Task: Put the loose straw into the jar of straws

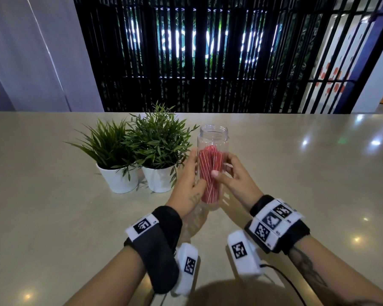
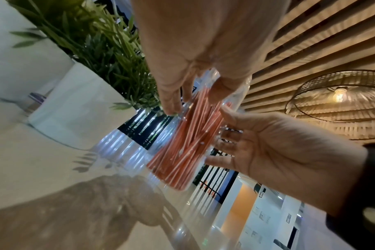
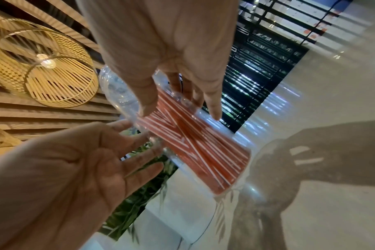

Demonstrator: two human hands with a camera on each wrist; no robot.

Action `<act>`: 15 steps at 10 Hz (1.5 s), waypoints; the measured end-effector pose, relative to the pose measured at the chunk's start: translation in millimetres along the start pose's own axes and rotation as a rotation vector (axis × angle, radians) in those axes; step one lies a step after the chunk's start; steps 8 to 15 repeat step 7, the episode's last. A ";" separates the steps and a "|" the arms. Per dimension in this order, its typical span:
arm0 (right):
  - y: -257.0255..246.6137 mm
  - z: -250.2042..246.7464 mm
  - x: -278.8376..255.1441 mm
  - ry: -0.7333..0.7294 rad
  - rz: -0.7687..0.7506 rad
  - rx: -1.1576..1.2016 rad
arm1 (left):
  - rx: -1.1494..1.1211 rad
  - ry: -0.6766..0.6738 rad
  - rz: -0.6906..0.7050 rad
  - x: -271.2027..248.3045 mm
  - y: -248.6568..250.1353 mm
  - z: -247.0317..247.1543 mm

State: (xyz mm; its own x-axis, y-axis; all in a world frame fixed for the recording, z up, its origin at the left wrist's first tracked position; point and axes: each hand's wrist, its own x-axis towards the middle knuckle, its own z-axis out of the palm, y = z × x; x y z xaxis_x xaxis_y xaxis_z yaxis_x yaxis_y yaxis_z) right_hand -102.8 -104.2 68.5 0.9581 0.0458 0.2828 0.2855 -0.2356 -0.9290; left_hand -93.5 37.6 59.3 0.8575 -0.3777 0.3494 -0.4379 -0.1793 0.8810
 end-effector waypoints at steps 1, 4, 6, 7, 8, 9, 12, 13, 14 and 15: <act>8.3 2.1 17.7 0.035 0.019 -0.050 | -0.007 -0.056 -0.068 16.9 -9.5 0.1; 42.3 14.2 34.6 0.078 0.072 0.112 | 0.060 -0.106 -0.140 27.8 -33.6 1.5; 47.7 14.5 35.0 0.057 0.067 0.131 | 0.083 -0.103 -0.126 28.4 -39.5 3.8; 45.8 13.1 33.8 0.013 0.172 0.234 | 0.097 -0.049 -0.118 26.8 -41.8 3.7; 45.8 13.1 33.8 0.013 0.172 0.234 | 0.097 -0.049 -0.118 26.8 -41.8 3.7; 45.8 13.1 33.8 0.013 0.172 0.234 | 0.097 -0.049 -0.118 26.8 -41.8 3.7; 45.8 13.1 33.8 0.013 0.172 0.234 | 0.097 -0.049 -0.118 26.8 -41.8 3.7; 45.8 13.1 33.8 0.013 0.172 0.234 | 0.097 -0.049 -0.118 26.8 -41.8 3.7; 45.8 13.1 33.8 0.013 0.172 0.234 | 0.097 -0.049 -0.118 26.8 -41.8 3.7; 45.8 13.1 33.8 0.013 0.172 0.234 | 0.097 -0.049 -0.118 26.8 -41.8 3.7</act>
